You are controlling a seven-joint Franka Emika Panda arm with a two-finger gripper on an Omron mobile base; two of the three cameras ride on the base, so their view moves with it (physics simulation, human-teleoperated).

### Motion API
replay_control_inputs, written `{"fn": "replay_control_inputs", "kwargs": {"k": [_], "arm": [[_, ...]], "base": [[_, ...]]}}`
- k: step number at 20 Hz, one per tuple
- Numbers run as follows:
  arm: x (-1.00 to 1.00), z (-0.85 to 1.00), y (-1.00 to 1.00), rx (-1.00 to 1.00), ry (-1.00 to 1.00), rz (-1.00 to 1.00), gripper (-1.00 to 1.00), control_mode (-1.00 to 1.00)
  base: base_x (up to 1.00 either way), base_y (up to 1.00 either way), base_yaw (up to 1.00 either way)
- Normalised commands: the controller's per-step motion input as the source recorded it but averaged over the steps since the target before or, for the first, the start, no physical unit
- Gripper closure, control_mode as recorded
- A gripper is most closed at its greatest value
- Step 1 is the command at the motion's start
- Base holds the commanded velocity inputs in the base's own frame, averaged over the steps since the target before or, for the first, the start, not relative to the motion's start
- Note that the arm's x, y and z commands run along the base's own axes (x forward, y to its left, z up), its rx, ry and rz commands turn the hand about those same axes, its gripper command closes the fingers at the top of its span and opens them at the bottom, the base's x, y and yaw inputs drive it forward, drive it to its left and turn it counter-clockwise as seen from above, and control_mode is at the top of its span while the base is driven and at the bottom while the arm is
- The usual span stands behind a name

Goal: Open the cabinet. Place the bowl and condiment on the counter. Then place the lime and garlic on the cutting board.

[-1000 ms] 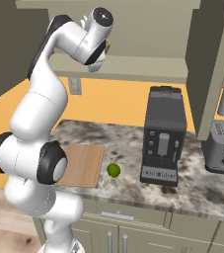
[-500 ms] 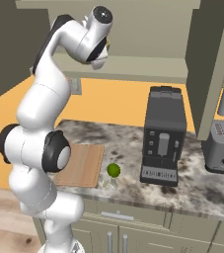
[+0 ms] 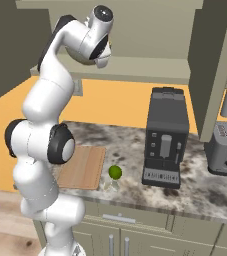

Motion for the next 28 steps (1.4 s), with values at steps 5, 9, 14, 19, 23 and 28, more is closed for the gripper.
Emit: {"fn": "replay_control_inputs", "kwargs": {"k": [5,9,14,19,23,28], "arm": [[0.27,-0.04,0.00,-0.05,0.00,0.00,-1.00,-1.00],[0.26,-0.11,0.00,-0.07,0.00,0.00,-1.00,-1.00],[0.23,-0.18,0.00,-0.09,0.00,0.00,-1.00,-1.00],[0.22,-0.19,0.00,-0.10,0.00,0.00,-1.00,-1.00],[0.22,-0.22,0.00,-0.12,0.01,0.00,-1.00,-1.00],[0.19,-0.22,0.00,-0.11,0.02,0.00,-1.00,-1.00]], "base": [[0.00,0.00,0.00],[0.00,0.00,0.00],[0.00,0.00,0.00],[0.00,0.00,0.00],[0.00,0.00,0.00],[0.00,0.00,0.00]]}}
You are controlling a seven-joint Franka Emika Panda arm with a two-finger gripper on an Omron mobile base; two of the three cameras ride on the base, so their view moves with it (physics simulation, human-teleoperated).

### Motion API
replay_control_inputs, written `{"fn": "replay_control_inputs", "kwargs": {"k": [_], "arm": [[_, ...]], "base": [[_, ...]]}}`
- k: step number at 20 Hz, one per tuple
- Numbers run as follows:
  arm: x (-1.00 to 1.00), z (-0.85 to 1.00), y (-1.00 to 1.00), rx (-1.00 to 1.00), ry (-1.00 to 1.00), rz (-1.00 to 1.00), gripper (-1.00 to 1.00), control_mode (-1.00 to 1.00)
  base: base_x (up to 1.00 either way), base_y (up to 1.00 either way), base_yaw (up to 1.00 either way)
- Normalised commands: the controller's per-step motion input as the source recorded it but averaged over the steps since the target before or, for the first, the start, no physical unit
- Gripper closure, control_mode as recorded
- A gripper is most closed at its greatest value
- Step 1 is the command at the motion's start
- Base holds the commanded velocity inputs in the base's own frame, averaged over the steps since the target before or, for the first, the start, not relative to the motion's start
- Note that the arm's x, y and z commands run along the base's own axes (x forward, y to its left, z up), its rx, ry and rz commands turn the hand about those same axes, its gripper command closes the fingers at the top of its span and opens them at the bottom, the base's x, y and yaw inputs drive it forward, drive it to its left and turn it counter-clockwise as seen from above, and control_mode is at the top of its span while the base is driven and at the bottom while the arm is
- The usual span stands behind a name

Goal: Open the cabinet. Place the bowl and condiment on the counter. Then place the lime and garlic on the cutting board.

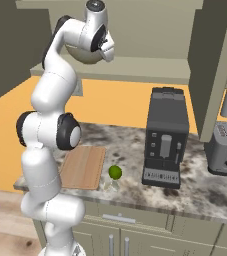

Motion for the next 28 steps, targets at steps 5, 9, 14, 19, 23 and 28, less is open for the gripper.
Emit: {"fn": "replay_control_inputs", "kwargs": {"k": [5,9,14,19,23,28], "arm": [[0.18,-0.20,0.00,-0.10,0.06,0.00,1.00,-1.00],[0.12,-0.12,0.00,-0.06,0.07,0.00,1.00,-1.00],[0.05,-0.04,0.00,0.00,0.05,0.00,1.00,-1.00],[0.01,-0.07,0.00,0.00,0.04,0.00,1.00,-1.00],[-0.34,-0.01,0.00,0.01,-0.13,-0.04,1.00,-1.00],[-0.65,0.00,-0.13,0.09,-0.36,-0.09,1.00,-1.00]], "base": [[0.00,0.00,0.00],[0.00,0.00,0.00],[0.00,0.00,0.00],[0.00,0.00,0.00],[0.00,0.00,0.00],[0.00,0.00,0.00]]}}
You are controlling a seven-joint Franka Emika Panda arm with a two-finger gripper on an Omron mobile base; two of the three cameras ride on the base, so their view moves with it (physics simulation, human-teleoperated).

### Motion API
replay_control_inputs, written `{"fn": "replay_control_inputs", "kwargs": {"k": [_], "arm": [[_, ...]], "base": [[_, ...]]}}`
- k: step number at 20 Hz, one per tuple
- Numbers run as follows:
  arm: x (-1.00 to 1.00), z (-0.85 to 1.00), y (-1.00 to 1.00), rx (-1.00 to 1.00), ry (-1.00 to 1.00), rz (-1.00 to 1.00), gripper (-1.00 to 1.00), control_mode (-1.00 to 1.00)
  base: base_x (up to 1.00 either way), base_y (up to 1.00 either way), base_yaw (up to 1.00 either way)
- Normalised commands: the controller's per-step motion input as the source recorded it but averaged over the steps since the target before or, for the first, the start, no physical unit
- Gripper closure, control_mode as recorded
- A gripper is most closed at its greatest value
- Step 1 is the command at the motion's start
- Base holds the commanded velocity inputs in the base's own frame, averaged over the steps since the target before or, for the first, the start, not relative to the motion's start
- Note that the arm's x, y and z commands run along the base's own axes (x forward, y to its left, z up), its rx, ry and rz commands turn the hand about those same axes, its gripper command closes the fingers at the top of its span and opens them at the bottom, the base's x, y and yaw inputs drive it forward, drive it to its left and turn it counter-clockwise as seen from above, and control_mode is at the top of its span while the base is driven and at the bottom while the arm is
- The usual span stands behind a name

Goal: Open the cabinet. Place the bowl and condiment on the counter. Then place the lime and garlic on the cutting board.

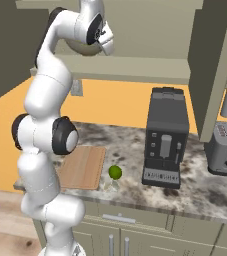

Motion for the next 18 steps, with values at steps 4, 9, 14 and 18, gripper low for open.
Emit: {"fn": "replay_control_inputs", "kwargs": {"k": [4,9,14,18], "arm": [[-0.86,-0.02,-0.34,0.07,-0.36,-0.01,1.00,-1.00],[-0.98,-0.04,-0.39,0.05,-0.24,0.00,1.00,-1.00],[-1.00,0.00,-0.22,0.01,-0.04,0.00,1.00,-1.00],[-1.00,0.00,-0.16,0.00,0.00,0.00,1.00,-1.00]], "base": [[0.00,0.00,0.00],[0.00,0.00,0.00],[0.00,0.00,0.00],[0.00,0.00,0.00]]}}
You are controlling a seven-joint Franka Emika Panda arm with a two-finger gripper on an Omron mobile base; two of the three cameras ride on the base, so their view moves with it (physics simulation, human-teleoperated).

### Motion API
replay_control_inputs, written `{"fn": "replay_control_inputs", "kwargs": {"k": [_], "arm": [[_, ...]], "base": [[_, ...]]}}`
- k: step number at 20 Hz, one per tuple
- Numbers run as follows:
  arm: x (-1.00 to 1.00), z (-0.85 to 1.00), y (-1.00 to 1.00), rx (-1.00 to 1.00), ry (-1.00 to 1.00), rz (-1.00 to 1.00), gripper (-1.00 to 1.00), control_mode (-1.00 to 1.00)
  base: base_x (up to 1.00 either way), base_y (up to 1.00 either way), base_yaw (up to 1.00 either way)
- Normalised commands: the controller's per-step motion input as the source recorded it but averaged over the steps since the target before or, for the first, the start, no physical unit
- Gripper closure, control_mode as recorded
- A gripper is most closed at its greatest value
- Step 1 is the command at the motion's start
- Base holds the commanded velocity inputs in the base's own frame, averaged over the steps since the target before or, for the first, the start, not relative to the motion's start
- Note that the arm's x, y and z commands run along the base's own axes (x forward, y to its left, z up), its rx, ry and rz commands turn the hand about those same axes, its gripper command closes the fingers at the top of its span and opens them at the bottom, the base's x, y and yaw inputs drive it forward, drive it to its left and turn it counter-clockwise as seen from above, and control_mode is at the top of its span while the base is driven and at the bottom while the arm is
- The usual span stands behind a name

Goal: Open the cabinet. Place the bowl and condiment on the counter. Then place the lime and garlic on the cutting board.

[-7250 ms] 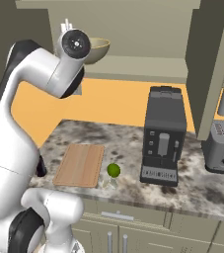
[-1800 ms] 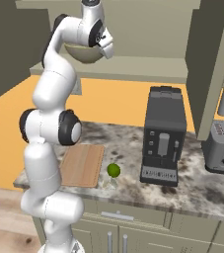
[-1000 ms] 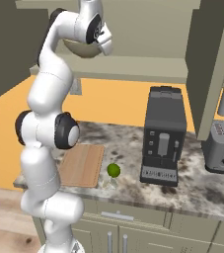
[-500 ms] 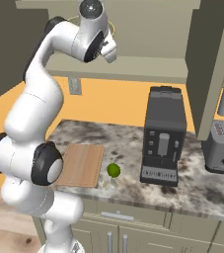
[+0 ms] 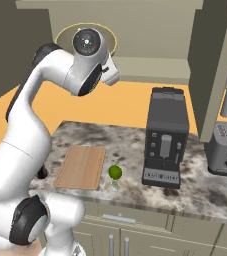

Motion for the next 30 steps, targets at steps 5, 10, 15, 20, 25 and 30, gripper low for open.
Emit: {"fn": "replay_control_inputs", "kwargs": {"k": [5,10,15,20,25,30], "arm": [[-1.00,-0.01,-0.15,0.00,0.00,0.00,1.00,-1.00],[-0.65,-0.24,-0.02,-0.08,0.14,0.00,1.00,-1.00],[-0.09,-0.52,0.00,-0.17,0.20,0.01,1.00,-1.00],[0.00,-0.43,0.00,-0.17,0.00,0.07,1.00,-1.00],[0.05,-0.54,0.00,0.01,0.07,0.09,1.00,-1.00],[0.19,-0.59,0.04,0.04,0.19,0.09,1.00,-1.00]], "base": [[0.00,0.00,0.00],[0.00,0.00,0.00],[0.00,0.00,0.00],[0.00,0.00,0.00],[0.00,0.00,0.00],[0.00,0.00,0.00]]}}
